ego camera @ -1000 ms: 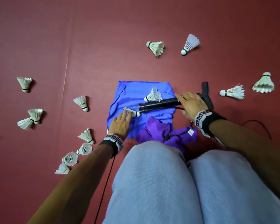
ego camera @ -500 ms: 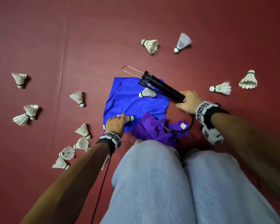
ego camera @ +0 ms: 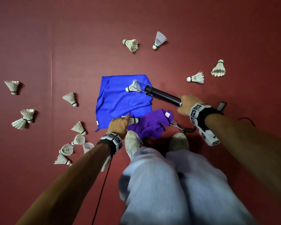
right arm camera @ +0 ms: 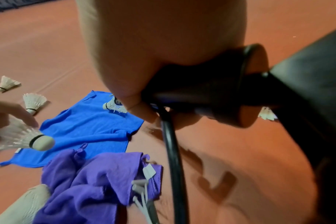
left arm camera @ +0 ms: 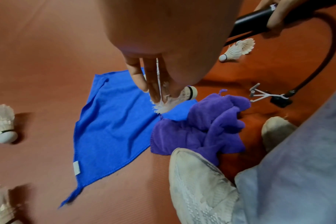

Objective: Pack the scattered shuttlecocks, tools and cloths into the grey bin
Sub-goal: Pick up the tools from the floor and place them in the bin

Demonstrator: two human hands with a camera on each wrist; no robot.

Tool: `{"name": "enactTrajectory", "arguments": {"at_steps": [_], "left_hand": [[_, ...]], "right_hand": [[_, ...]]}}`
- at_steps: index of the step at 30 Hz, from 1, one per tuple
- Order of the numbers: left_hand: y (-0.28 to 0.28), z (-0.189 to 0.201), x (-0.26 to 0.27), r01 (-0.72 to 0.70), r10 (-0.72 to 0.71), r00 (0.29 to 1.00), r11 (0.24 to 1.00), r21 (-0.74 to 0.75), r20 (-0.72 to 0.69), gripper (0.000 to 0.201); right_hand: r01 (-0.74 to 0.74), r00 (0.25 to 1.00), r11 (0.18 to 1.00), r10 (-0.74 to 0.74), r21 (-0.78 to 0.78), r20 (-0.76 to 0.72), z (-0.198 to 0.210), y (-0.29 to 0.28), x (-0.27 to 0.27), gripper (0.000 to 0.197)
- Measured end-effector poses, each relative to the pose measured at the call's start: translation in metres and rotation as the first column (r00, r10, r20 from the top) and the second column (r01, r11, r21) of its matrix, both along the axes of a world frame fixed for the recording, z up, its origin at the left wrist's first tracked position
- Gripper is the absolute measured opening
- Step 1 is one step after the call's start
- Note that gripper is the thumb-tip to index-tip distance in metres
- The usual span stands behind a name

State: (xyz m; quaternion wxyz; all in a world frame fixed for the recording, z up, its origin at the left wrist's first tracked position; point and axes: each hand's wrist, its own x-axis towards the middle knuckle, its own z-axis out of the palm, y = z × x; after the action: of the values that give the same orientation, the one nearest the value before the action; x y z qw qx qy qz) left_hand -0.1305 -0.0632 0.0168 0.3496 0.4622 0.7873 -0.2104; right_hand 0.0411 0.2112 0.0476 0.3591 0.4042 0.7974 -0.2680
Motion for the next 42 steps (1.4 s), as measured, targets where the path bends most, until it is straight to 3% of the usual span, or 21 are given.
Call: {"name": "enactTrajectory", "arguments": {"at_steps": [5,9,12,16,20,22,24,27,30,34,38,42], "left_hand": [[0.016,0.005,0.019,0.030,-0.030,0.995,1.000,0.010,0.094,0.059],[0.043,-0.009,0.038,0.167,-0.169,0.963,0.986,0.027,0.210,0.077],[0.071,-0.032,0.050,0.248,-0.254,0.929,0.967,0.057,0.267,0.077],[0.105,-0.066,0.060,0.290,-0.301,0.939,0.953,0.084,0.167,0.056],[0.118,-0.097,0.072,0.386,-0.387,0.917,0.922,0.035,0.091,0.086],[0.117,-0.107,0.081,0.421,-0.421,0.899,0.907,0.031,0.120,0.080],[0.113,-0.111,0.088,0.458,-0.460,0.882,0.888,0.046,0.099,0.059],[0.096,-0.110,0.089,0.446,-0.446,0.893,0.895,0.015,0.065,0.041],[0.078,-0.100,0.075,0.357,-0.354,0.933,0.934,-0.034,0.072,0.044],[0.070,-0.069,0.059,0.151,-0.146,0.984,0.988,-0.044,0.100,0.067],[0.073,-0.016,0.044,0.043,-0.047,0.994,0.998,0.037,0.096,0.058],[0.071,0.057,0.029,-0.102,0.076,0.984,0.982,0.160,0.160,0.049]], "right_hand": [[0.138,0.985,0.990,-0.133,0.039,-0.109,0.013,-0.007,0.031,0.041],[0.265,0.937,0.960,-0.277,-0.085,-0.212,0.010,-0.003,0.045,0.043],[0.273,0.921,0.954,-0.296,-0.125,-0.251,-0.002,0.007,0.044,0.045],[0.246,0.921,0.963,-0.267,-0.107,-0.284,-0.019,0.026,0.038,0.043],[0.270,0.904,0.958,-0.286,-0.093,-0.317,-0.035,0.036,0.034,0.042],[0.272,0.905,0.959,-0.284,-0.084,-0.317,-0.040,0.037,0.034,0.042],[0.276,0.905,0.959,-0.280,-0.057,-0.321,-0.043,0.036,0.036,0.041],[0.265,0.922,0.957,-0.216,0.117,-0.322,-0.041,0.034,0.045,0.038],[0.293,0.924,0.924,-0.207,0.246,-0.323,-0.031,0.035,0.053,0.034],[0.343,0.913,0.916,-0.272,0.210,-0.305,-0.013,0.032,0.062,0.035],[0.345,0.913,0.924,-0.289,0.165,-0.288,0.020,0.019,0.065,0.030],[0.360,0.901,0.926,-0.315,0.112,-0.298,0.080,0.007,0.062,0.032]]}}
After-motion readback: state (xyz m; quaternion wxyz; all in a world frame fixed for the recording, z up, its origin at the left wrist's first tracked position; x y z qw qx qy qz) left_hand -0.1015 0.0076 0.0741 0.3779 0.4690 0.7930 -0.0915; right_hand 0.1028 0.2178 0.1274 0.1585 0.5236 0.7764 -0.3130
